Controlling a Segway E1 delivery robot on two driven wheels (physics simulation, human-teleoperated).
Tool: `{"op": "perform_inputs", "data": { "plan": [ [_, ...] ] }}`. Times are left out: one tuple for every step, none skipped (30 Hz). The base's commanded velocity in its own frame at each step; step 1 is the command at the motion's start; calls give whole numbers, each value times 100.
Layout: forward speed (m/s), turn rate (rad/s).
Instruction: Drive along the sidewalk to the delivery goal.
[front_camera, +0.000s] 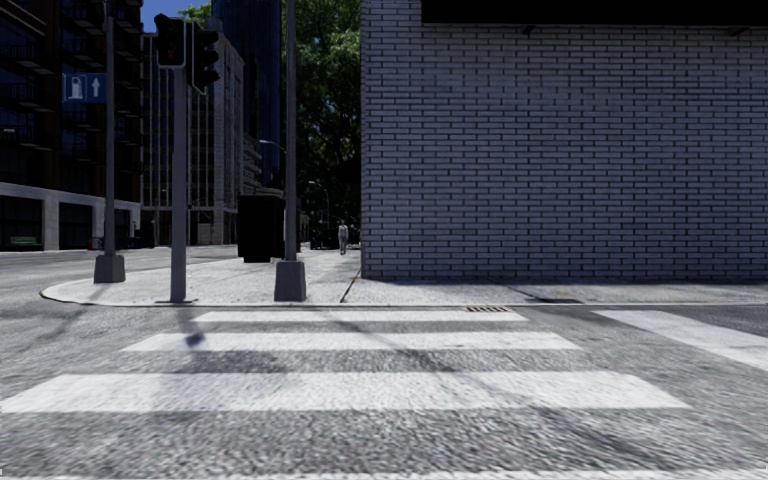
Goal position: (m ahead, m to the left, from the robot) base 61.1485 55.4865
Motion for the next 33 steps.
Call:
{"op": "perform_inputs", "data": {
  "plan": [
    [200, 0],
    [200, 0],
    [200, 0],
    [200, 0],
    [200, 0],
    [200, 0],
    [200, 0],
    [200, 0],
    [200, 0],
    [200, 0],
    [200, 0],
    [200, 0],
    [200, 0],
    [200, 0],
    [200, 0],
    [200, 0],
    [200, 0],
    [200, 0],
    [200, 0],
    [200, 0],
    [200, 0],
    [200, 0],
    [200, 0],
    [200, 0],
    [200, 0],
    [200, 0],
    [200, 0],
    [200, 0],
    [200, 0],
    [200, 0],
    [200, 0],
    [200, 0],
    [200, 0]
  ]
}}
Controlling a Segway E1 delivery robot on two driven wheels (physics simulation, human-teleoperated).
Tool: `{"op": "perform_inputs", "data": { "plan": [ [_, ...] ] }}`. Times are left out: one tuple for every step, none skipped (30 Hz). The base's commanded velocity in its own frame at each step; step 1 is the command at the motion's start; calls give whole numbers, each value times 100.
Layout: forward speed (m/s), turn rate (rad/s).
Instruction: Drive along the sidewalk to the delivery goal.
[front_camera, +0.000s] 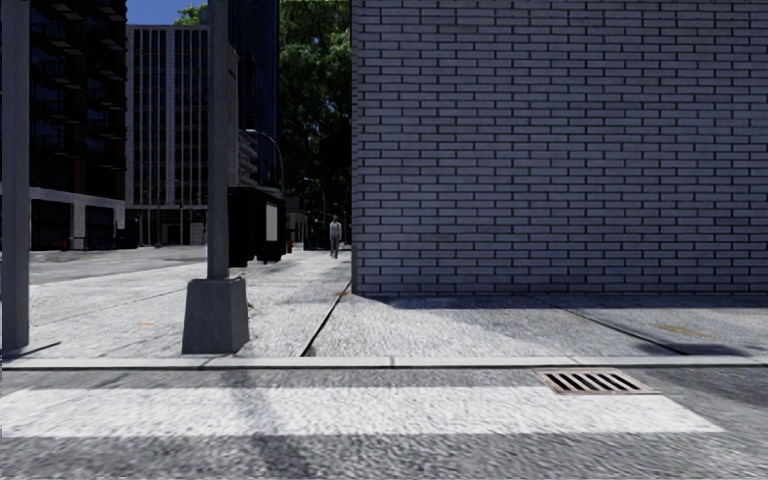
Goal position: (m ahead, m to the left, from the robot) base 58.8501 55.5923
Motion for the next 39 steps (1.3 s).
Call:
{"op": "perform_inputs", "data": {
  "plan": [
    [200, 0],
    [200, 0],
    [200, 5],
    [200, 12],
    [200, 14],
    [200, 14],
    [200, 15],
    [200, 16],
    [200, 16],
    [200, 16],
    [200, 16],
    [200, 16],
    [200, 17],
    [200, 17],
    [200, 17],
    [200, 17],
    [200, 17],
    [200, 17],
    [200, 17],
    [200, 17],
    [200, 17],
    [197, 17],
    [179, 17],
    [168, 17],
    [168, 17],
    [161, 17],
    [158, 17],
    [155, 17],
    [151, 17],
    [151, 17],
    [141, 17],
    [138, 17],
    [137, 17],
    [137, 19],
    [137, 19],
    [137, 21],
    [136, 23],
    [136, 25],
    [136, 25]
  ]
}}
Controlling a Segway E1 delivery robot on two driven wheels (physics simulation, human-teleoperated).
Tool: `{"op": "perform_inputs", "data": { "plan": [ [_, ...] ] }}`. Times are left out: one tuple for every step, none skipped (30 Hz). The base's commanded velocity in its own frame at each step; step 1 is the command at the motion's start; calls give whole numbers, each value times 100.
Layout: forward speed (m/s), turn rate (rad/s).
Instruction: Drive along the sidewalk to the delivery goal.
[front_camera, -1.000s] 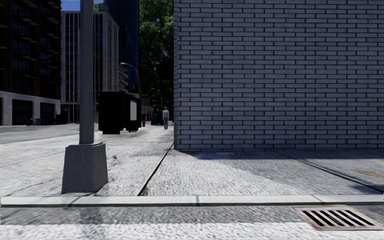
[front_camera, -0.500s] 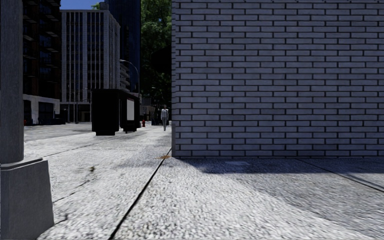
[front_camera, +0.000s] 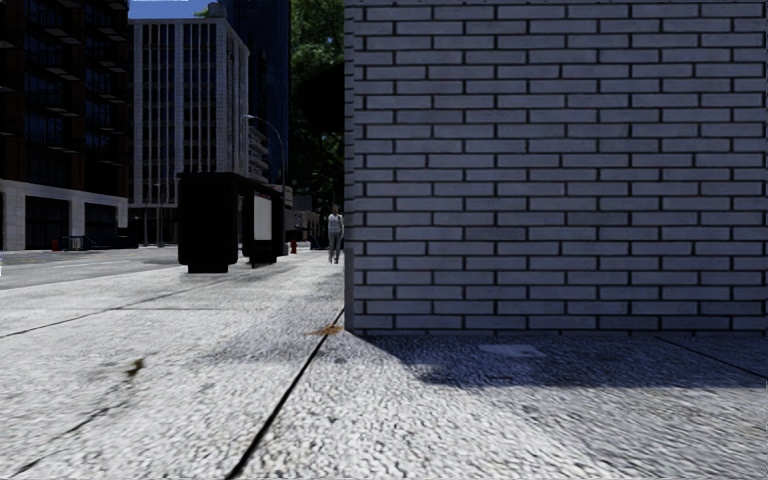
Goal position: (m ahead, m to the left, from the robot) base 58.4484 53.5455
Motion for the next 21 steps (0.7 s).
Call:
{"op": "perform_inputs", "data": {
  "plan": [
    [136, 25],
    [136, 25],
    [136, 28],
    [136, 33],
    [136, 33],
    [136, 35],
    [136, 38],
    [136, 38],
    [136, 38],
    [136, 38],
    [136, 38],
    [136, 38],
    [136, 38],
    [136, 38],
    [136, 40],
    [136, 43],
    [136, 46],
    [136, 46],
    [136, 50],
    [136, 55],
    [136, 57]
  ]
}}
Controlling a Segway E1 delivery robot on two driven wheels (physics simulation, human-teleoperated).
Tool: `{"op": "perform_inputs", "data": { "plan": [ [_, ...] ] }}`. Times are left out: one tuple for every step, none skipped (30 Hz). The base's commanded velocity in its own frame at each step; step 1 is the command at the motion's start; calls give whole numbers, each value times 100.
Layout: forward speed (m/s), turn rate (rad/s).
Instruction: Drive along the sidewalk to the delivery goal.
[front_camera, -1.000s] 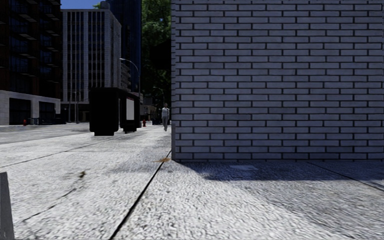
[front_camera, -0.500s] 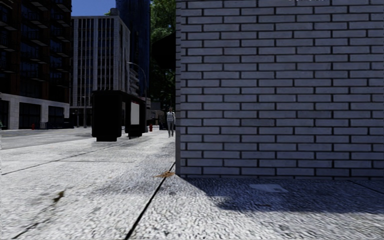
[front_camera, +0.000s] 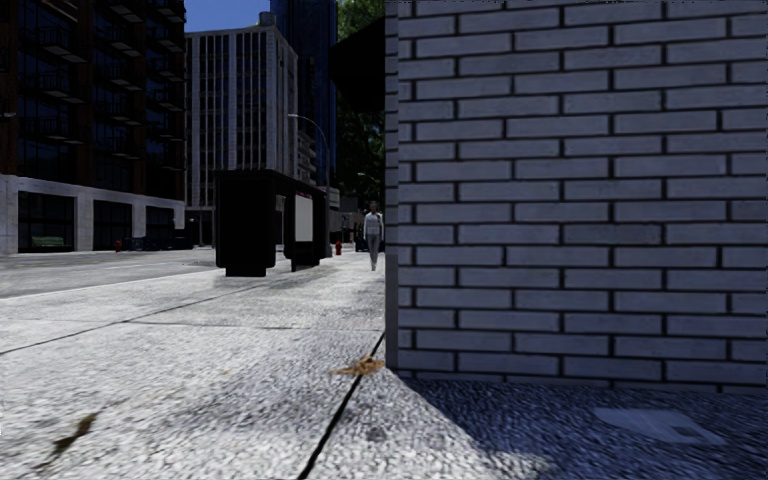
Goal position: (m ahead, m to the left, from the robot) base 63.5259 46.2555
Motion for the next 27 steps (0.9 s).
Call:
{"op": "perform_inputs", "data": {
  "plan": [
    [136, 58],
    [136, 58],
    [136, 58],
    [136, 58],
    [136, 58],
    [136, 58],
    [136, 58],
    [136, 58],
    [136, 58],
    [136, 58],
    [136, 58],
    [136, 58],
    [136, 58],
    [136, 58],
    [136, 58],
    [136, 58],
    [136, 58],
    [136, 58],
    [136, 58],
    [136, 58],
    [136, 58],
    [136, 58],
    [137, 58],
    [137, 58],
    [137, 58],
    [156, 58],
    [156, 58]
  ]
}}
